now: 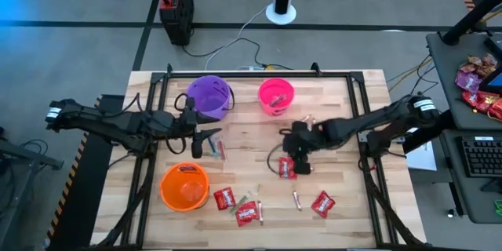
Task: Sort candy by brand, put in halloween buckets
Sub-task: Put the red candy into the purple bucket
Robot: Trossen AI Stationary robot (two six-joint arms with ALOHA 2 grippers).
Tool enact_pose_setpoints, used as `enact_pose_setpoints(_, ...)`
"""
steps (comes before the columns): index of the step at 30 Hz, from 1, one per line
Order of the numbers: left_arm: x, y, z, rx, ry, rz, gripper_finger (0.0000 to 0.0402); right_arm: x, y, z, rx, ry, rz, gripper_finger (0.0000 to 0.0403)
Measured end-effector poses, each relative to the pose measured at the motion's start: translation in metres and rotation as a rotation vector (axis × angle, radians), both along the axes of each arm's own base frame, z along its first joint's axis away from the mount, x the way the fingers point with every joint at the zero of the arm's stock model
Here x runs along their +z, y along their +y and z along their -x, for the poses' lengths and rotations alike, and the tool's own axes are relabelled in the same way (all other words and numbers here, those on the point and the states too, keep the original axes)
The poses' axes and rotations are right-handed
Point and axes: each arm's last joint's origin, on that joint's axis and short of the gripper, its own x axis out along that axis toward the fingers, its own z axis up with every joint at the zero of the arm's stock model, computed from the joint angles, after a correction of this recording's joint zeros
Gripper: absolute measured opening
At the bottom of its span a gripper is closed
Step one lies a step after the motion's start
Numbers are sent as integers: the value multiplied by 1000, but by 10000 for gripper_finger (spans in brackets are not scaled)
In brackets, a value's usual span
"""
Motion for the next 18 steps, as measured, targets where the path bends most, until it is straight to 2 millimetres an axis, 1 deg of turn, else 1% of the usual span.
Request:
enact_pose_setpoints(1, 0, 0, -1, -1, -3, -2, 131, -3, 6, 2, -15, 29, -1, 140)
enact_pose_setpoints(4, 1, -1, -3, -4, -16, -12, 131, -10, 22, 2, -30, 46, -30, 145)
enact_pose_setpoints(6, 1, -1, -4, -5, -16, -18, 131, -19, 28, 2, -35, 65, -36, 148)
enact_pose_setpoints(9, 1, -1, -5, -5, -27, -15, 131, -34, 31, -1, -46, 97, -23, 154)
enact_pose_setpoints(14, 2, -1, -5, -1, -33, 4, 131, -60, 33, -11, -38, 130, -10, 163)
enact_pose_setpoints(18, 2, -1, -5, -2, -34, 7, 131, -75, 34, -17, -28, 152, 0, 167)
